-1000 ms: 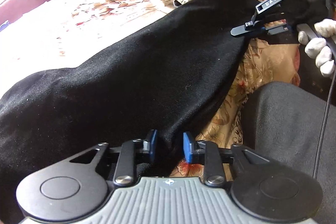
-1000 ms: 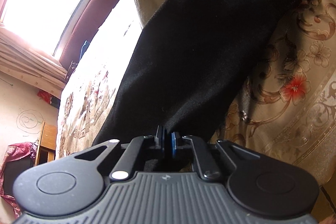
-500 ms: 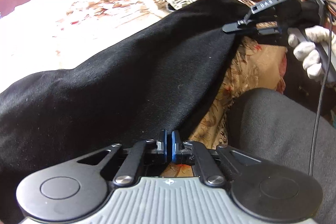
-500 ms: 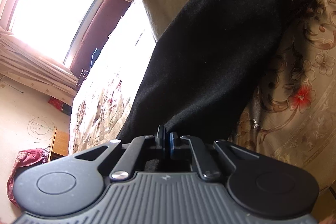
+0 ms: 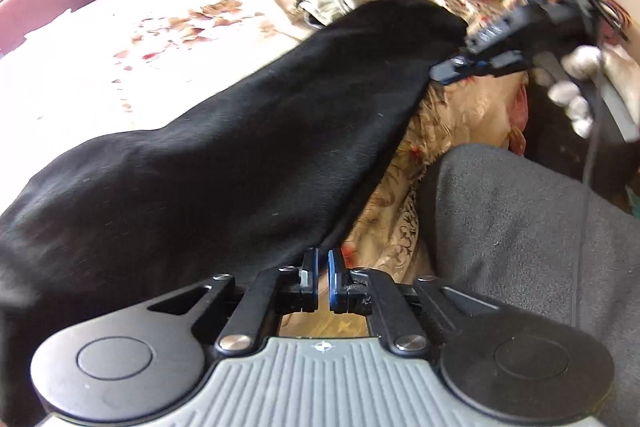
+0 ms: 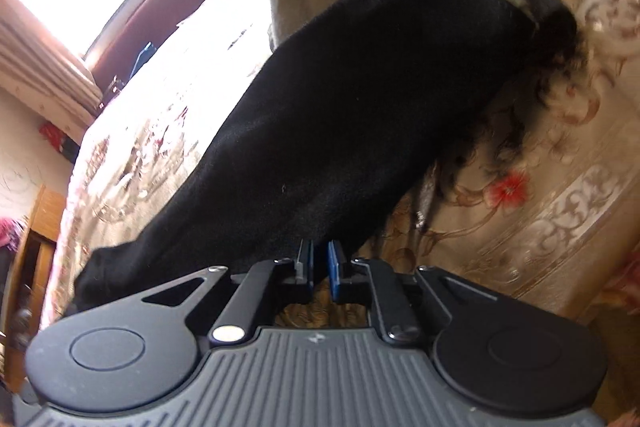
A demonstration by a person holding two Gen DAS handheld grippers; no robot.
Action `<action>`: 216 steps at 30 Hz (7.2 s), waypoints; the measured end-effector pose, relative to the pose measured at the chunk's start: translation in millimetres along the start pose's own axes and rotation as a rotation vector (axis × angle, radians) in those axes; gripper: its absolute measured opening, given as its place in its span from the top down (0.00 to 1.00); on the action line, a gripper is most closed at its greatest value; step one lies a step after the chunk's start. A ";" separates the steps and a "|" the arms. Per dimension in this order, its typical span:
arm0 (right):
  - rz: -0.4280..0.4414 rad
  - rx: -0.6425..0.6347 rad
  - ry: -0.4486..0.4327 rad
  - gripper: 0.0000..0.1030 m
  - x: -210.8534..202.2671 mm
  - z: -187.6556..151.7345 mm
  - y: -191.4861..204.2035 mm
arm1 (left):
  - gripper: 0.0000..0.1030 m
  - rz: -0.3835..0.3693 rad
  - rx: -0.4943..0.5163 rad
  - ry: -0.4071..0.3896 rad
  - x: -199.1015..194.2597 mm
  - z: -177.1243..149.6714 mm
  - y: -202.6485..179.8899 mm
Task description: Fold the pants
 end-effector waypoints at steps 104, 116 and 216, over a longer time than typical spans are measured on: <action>0.299 0.481 -0.441 0.79 7.9 48.1 -94.9 | 0.51 -0.092 -0.028 0.055 98.4 54.2 -17.4; 0.407 0.439 -0.473 0.92 -44.7 72.5 -46.0 | 0.50 -0.082 -0.059 -0.001 93.3 47.4 -17.2; 0.581 -0.129 0.406 0.50 128.1 -51.1 228.4 | 0.46 0.452 -0.530 -0.145 -114.2 -123.4 204.1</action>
Point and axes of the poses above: each gripper's, at about its wrist camera, not at the fingertips, and x roughly the way its jaws point, y to its left, z to its top, the point moved 8 cm from there along x, roughly the way its jaws point, and after that the axes turned 7 degrees about -z, right-handed, at the moved point
